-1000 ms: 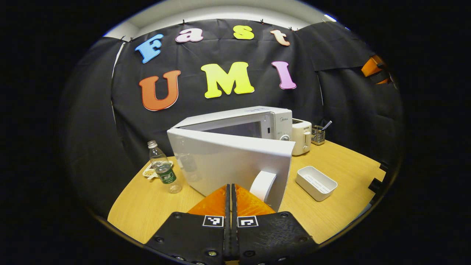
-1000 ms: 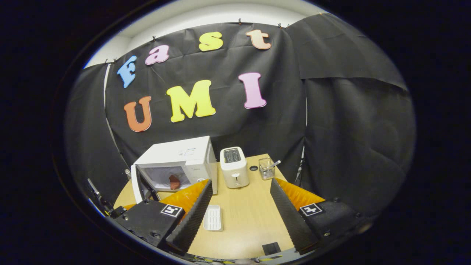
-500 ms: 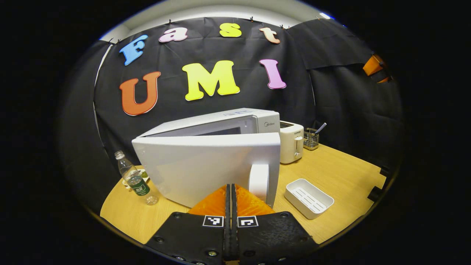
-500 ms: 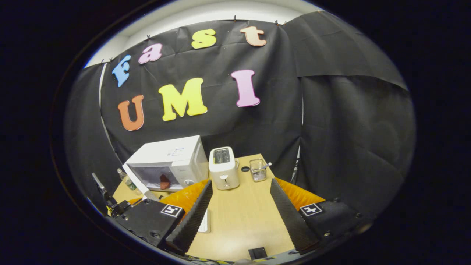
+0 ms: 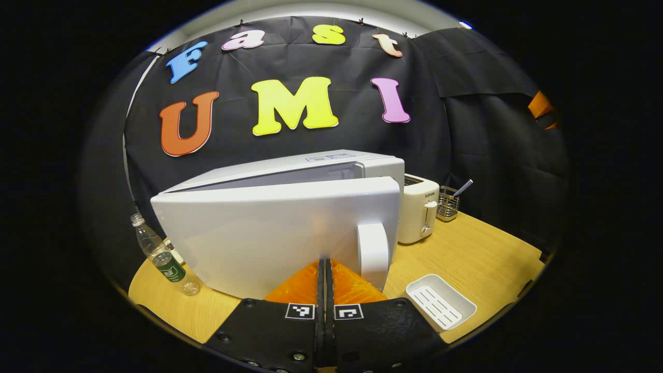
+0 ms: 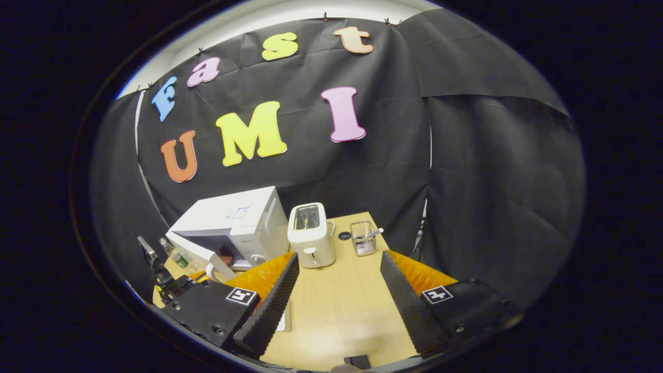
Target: Open the microwave oven with the left hand, put the food in, and close the microwave oven.
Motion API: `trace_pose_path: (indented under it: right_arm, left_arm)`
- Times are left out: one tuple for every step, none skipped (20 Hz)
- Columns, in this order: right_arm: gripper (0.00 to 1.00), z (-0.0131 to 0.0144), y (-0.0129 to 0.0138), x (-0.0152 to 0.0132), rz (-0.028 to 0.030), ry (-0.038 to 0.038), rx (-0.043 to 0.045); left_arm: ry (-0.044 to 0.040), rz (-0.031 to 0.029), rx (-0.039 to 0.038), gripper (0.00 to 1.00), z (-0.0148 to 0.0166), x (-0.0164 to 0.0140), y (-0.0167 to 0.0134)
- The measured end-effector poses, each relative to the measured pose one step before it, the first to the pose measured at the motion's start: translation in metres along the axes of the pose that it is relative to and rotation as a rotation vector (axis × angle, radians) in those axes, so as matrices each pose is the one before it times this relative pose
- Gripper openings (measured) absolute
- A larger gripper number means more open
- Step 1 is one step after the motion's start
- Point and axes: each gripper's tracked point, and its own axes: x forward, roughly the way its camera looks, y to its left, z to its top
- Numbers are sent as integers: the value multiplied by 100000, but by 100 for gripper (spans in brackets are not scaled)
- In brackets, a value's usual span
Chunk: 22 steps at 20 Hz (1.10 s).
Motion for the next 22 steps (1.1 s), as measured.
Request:
trace_pose_path:
  right_arm:
    - [100,144,65,585,152,137,-833]
    - [100,64,113,531,421,168,-611]
    - [100,203,72,379,308,55,-312]
    - [100,4,24,416,438,420,-272]
    - [100,-35,-1,325,148,457,-80]
    - [100,64,-132,429,135,365,-244]
    - [100,-56,-140,405,-74,485,-186]
    - [100,97,-128,316,79,424,-107]
    - [100,249,-145,287,-224,328,273]
    - [100,242,-167,205,-108,-134,555]
    - [100,246,-258,194,-321,-12,-69]
    - [100,216,-197,184,-251,-361,-335]
    - [100,228,-103,89,-76,-200,-201]
    - [100,2,48,117,166,105,8]
    - [100,-20,61,146,182,286,81]
    - [100,-8,183,184,495,337,132]
    - [100,-7,156,38,491,324,1]
    - [100,23,101,102,299,186,-95]
    - [100,-3,189,-54,309,264,-351]
    - [100,79,311,-224,846,-252,-463]
    - [100,155,164,-192,256,-730,-570]
    - [100,145,55,-68,397,-499,-216]
  left_arm:
    - [36,-245,-471,0,170,810,-336]
    - [100,814,83,0,158,693,-90]
    - [-338,504,8,0,322,817,-77]
    - [-59,304,-494,0,142,730,-117]
    - [-163,262,-794,0,136,825,-41]
    - [430,354,-744,0,41,693,-66]
    - [75,395,-201,0,201,676,-37]
    - [-77,293,-213,0,296,616,66]
    - [180,190,-735,0,49,547,11]
    - [-193,115,-913,0,159,344,-53]
    - [499,797,-615,0,46,206,199]
    - [-554,-204,-443,0,13,8,-54]
    - [211,-150,358,0,-83,-23,-139]
    - [-397,141,892,0,24,97,-7]
    - [-108,402,622,0,64,15,113]
    - [96,295,112,0,54,-69,-17]
    - [-374,453,939,0,94,232,21]
    - [-213,448,1903,0,159,360,-46]
    - [2627,1079,2087,0,-182,806,183]
    - [-898,329,-1659,0,-209,-281,7]
    - [479,-155,-1570,0,251,23,-96]
    - [1148,-445,-1523,0,-341,183,16]
